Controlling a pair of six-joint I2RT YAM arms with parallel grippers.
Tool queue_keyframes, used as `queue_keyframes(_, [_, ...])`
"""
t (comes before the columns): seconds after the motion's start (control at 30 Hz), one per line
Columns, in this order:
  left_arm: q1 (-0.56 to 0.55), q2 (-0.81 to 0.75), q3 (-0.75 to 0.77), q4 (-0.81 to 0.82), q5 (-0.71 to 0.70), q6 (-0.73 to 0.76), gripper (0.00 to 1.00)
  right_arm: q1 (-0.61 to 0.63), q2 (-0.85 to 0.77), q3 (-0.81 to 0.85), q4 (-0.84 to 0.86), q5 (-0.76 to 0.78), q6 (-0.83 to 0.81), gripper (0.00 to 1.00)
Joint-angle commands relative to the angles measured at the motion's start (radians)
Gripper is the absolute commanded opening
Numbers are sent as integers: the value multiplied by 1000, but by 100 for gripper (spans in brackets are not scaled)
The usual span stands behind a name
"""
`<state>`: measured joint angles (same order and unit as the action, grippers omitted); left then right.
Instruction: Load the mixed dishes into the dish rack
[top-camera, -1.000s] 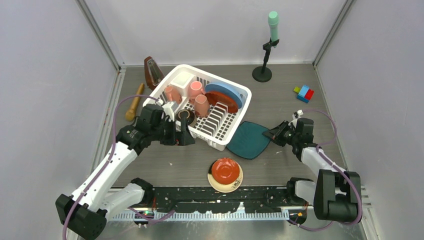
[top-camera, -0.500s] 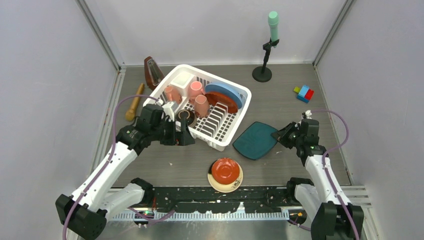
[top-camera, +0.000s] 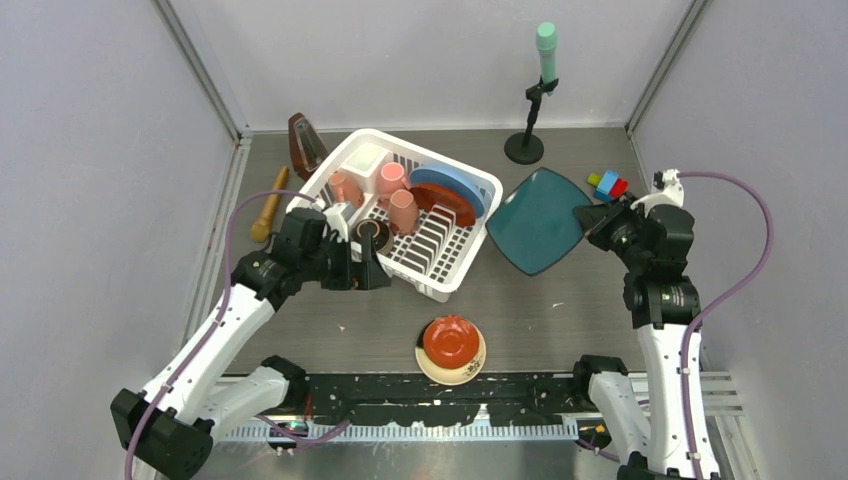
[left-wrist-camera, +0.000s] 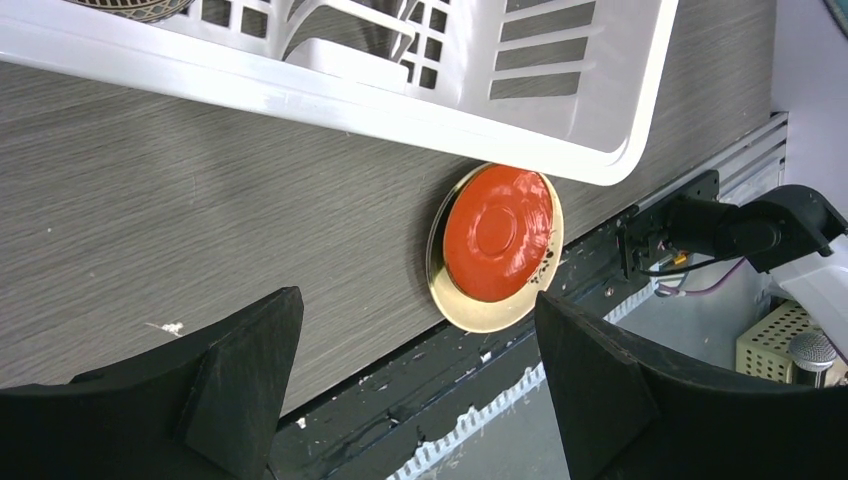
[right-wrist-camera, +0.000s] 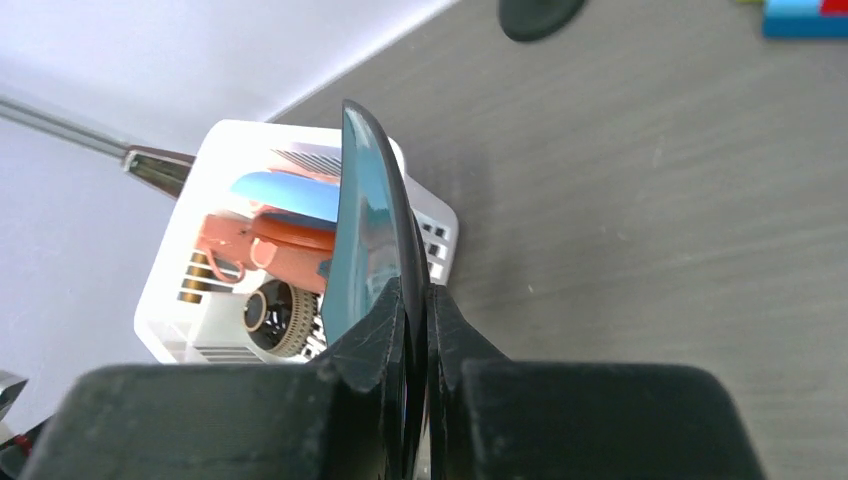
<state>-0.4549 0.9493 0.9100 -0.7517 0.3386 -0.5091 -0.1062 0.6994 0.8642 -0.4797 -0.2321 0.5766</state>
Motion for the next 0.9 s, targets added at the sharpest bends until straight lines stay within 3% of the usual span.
queue_keyframes(0.0, [2, 10, 18, 52, 10, -57, 89, 34, 44, 95, 212, -92, -24, 1])
queue_keyframes(0.2, [5, 13, 66, 24, -178, -149, 92, 100, 140, 154, 375, -201, -127, 0])
queue_keyframes(0.4, [16, 32, 120, 19, -191, -187, 92, 282, 237, 197, 521, -223, -230, 1])
queue_keyframes(0.63, [19, 82, 169, -19, -184, -159, 93, 447, 366, 313, 494, -175, -407, 0])
queue_keyframes(0.87, [19, 147, 239, -152, -402, -230, 93, 534, 508, 421, 346, -145, -635, 0])
